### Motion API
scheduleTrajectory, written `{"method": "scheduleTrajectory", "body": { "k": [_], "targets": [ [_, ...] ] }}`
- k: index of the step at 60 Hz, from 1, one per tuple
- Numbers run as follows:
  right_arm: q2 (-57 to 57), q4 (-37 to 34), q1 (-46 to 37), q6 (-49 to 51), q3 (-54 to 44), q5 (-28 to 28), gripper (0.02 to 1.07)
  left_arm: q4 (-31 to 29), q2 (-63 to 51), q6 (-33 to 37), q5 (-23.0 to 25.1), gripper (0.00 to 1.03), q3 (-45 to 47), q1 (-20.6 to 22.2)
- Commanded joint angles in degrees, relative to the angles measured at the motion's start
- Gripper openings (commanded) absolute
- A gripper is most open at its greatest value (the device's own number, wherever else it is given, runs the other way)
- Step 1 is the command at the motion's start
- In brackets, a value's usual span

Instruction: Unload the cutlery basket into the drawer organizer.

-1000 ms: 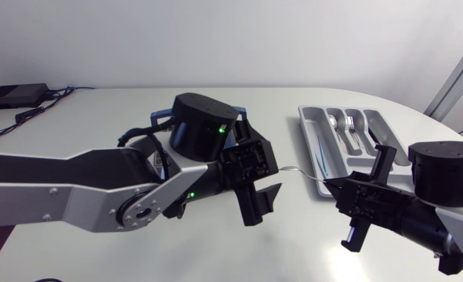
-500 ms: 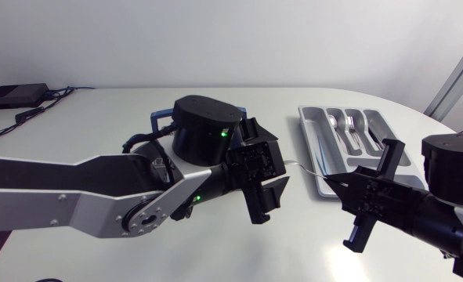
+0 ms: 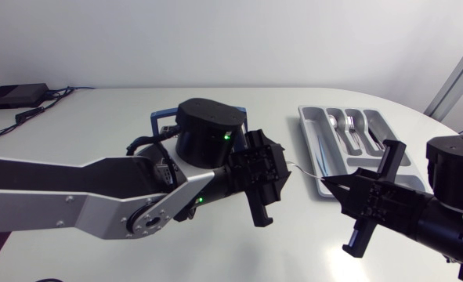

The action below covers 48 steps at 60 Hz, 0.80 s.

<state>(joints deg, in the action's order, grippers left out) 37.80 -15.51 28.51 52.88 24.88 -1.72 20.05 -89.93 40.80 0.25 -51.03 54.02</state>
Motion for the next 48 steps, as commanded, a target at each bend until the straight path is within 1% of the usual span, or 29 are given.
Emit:
{"method": "scheduleTrajectory", "body": {
  "k": [1,5,10,17,24,27,29,31,34,35,36,37,39,42,48],
  "targets": [
    [-0.4,-0.7,0.8,-1.5,1.0,-0.5,0.08,0.5,-1.0,1.0,1.1,0.25,1.1,0.8],
    [-0.4,-0.8,0.9,-1.6,0.9,-0.5,0.08,0.4,-1.0,0.9,1.9,0.19,1.1,0.9],
    [-0.7,-0.8,1.0,-1.7,0.9,-0.5,0.08,0.5,-1.1,0.8,2.1,0.03,1.1,1.4],
    [-1.1,-0.3,1.0,-1.7,0.3,-0.5,0.08,-1.4,-1.6,0.6,2.3,0.03,0.3,1.4],
    [-1.8,0.0,0.8,-1.7,0.0,-0.7,0.09,-5.6,-2.1,-0.3,2.4,0.02,-2.1,1.3],
    [-1.9,0.5,0.6,-1.6,-0.3,-0.7,0.19,-8.6,-2.4,-1.0,2.5,0.02,-4.0,1.1],
    [-2.2,1.3,0.4,-1.6,-0.7,-0.8,0.31,-10.5,-2.3,-1.8,3.1,0.02,-5.2,0.7],
    [-2.5,1.7,0.3,-1.6,-1.0,-1.0,0.45,-12.7,-2.4,-2.6,4.1,0.02,-6.6,0.5],
    [-3.2,2.1,0.2,-1.2,-1.4,-1.6,0.73,-15.5,-3.0,-4.2,4.1,0.02,-8.9,0.0],
    [-3.5,2.1,0.2,-1.0,-1.7,-2.1,0.83,-17.3,-3.2,-5.1,4.2,0.02,-10.1,-0.2],
    [-3.8,2.6,0.2,-0.9,-1.9,-2.5,0.9,-18.9,-3.4,-5.6,4.6,0.02,-11.1,-0.5],
    [-4.1,2.9,0.2,-0.8,-2.1,-2.8,0.94,-21.0,-3.8,-6.3,5.3,0.02,-12.6,-0.9],
    [-4.8,3.5,0.3,-0.1,-2.7,-3.5,0.97,-24.2,-4.6,-7.7,6.0,0.02,-14.9,-1.6],
    [-5.6,4.3,1.1,0.5,-3.8,-4.7,0.97,-29.1,-5.7,-9.8,9.0,0.02,-18.4,-2.8],
    [-6.4,6.0,2.4,2.0,-5.7,-6.9,0.97,-38.6,-8.7,-13.1,12.9,0.02,-25.6,-5.0]
  ]
}}
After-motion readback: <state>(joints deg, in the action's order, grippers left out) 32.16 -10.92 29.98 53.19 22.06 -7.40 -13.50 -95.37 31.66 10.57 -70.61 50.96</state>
